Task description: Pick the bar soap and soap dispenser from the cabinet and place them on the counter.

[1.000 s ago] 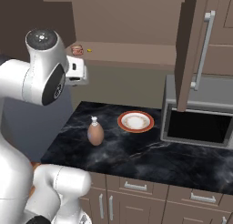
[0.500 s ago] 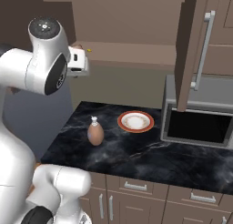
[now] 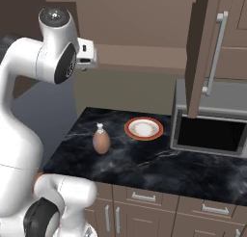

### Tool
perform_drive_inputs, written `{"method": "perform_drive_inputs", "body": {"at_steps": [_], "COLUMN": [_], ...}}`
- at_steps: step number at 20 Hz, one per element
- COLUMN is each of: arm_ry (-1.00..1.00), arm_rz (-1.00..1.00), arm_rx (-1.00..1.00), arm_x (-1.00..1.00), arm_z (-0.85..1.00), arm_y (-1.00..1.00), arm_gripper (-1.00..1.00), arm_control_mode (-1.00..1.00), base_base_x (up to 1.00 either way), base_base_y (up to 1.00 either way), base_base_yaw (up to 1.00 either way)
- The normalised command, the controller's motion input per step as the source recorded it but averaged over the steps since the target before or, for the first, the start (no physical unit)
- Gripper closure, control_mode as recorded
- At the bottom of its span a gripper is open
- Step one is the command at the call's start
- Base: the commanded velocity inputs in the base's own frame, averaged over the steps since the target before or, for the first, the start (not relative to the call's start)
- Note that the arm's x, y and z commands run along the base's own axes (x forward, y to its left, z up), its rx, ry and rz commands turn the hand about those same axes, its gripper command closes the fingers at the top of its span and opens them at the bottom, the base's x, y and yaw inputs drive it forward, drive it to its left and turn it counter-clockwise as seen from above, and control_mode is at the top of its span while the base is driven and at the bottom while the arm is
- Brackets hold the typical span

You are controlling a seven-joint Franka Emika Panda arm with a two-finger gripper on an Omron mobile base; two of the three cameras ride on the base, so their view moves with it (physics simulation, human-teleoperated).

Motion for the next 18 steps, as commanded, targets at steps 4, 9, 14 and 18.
{"method": "perform_drive_inputs", "body": {"at_steps": [4,9,14,18], "arm_ry": [-0.01,-0.04,-0.06,-0.06], "arm_rz": [0.01,0.00,0.00,0.00], "arm_rx": [0.00,0.00,0.00,0.00], "arm_x": [0.40,0.42,0.44,0.43], "arm_z": [0.09,0.00,0.00,-0.01], "arm_y": [0.09,0.09,0.14,0.18], "arm_gripper": [-1.00,-1.00,-1.00,-1.00], "arm_control_mode": [-1.00,-1.00,-1.00,-1.00], "base_base_x": [0.00,0.00,0.00,0.00], "base_base_y": [0.00,0.00,0.00,0.00], "base_base_yaw": [0.00,0.00,0.00,0.00]}}
